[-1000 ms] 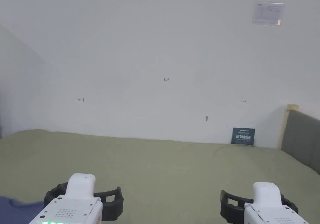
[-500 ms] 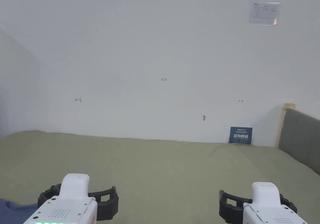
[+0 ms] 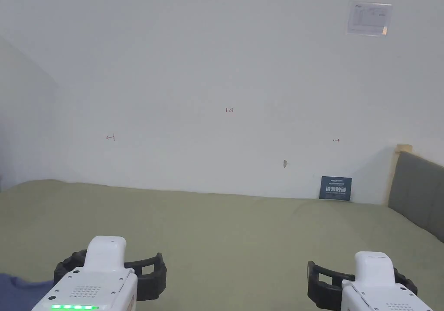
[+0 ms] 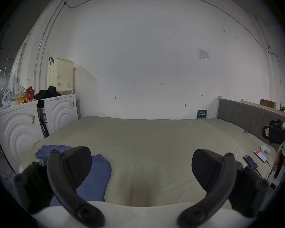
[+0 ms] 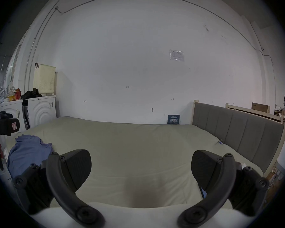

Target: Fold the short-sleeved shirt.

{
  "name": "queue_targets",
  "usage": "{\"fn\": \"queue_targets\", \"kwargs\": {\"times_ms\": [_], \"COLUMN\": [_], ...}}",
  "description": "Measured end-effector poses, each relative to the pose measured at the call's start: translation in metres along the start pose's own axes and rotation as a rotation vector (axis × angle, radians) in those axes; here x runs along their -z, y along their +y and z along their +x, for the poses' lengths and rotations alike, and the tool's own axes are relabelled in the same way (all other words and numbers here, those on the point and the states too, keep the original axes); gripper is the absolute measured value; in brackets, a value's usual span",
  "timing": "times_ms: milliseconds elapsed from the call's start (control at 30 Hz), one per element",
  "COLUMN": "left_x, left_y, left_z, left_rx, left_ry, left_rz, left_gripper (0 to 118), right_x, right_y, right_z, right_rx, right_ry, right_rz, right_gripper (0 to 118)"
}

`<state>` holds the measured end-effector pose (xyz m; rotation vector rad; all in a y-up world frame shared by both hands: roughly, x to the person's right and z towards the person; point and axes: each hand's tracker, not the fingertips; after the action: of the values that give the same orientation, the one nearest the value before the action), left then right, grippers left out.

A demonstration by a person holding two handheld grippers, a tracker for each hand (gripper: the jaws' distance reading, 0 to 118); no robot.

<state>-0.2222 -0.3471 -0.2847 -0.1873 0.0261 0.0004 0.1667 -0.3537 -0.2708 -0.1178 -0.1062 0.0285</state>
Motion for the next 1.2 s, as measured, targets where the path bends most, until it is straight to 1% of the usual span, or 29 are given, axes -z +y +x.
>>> {"fn": "queue_targets", "kwargs": {"times_ms": [100,267,467,667,733,833,900,1000,1100,1200], "left_x": [-0.001,-0.001,-0.002,-0.002,-0.003,-0.002,-0.005,-0.006,-0.009,-0.007], "left_y": [0.0,0.0,0.0,-0.002,-0.003,-0.002,0.0,-0.001,-0.001,0.0], "left_z": [0.0,-0.002,-0.006,-0.008,-0.009,-0.011,-0.009,-0.007,-0.003,-0.002], "left_rx": [-0.005,0.005,-0.021,-0.021,-0.031,-0.049,-0.044,-0.024,0.003,0.014], "left_ry": [-0.007,-0.011,-0.013,0.0,0.003,-0.009,-0.009,-0.011,-0.014,-0.015], "left_rz": [-0.003,0.006,0.003,-0.006,0.016,0.016,0.014,0.028,0.061,0.051], "left_gripper": [118,118,118,118,118,118,118,118,118,118], "right_x": [0.0,-0.001,0.0,0.002,0.002,0.0,0.0,0.0,0.0,0.0], "right_y": [0.0,0.002,0.004,0.003,0.002,0.002,0.002,0.002,0.002,0.002], "right_z": [0.0,0.001,0.002,0.001,0.001,0.001,0.0,-0.003,-0.003,-0.003], "right_rx": [0.0,0.022,-0.006,-0.002,-0.003,0.0,-0.014,-0.039,-0.042,-0.038], "right_ry": [-0.002,-0.009,-0.004,-0.005,-0.005,0.016,0.023,0.005,0.011,0.004], "right_rz": [-0.015,-0.003,-0.006,-0.013,-0.01,0.002,-0.001,-0.001,-0.004,-0.006], "right_gripper": [118,118,118,118,118,118,118,118,118,118]}}
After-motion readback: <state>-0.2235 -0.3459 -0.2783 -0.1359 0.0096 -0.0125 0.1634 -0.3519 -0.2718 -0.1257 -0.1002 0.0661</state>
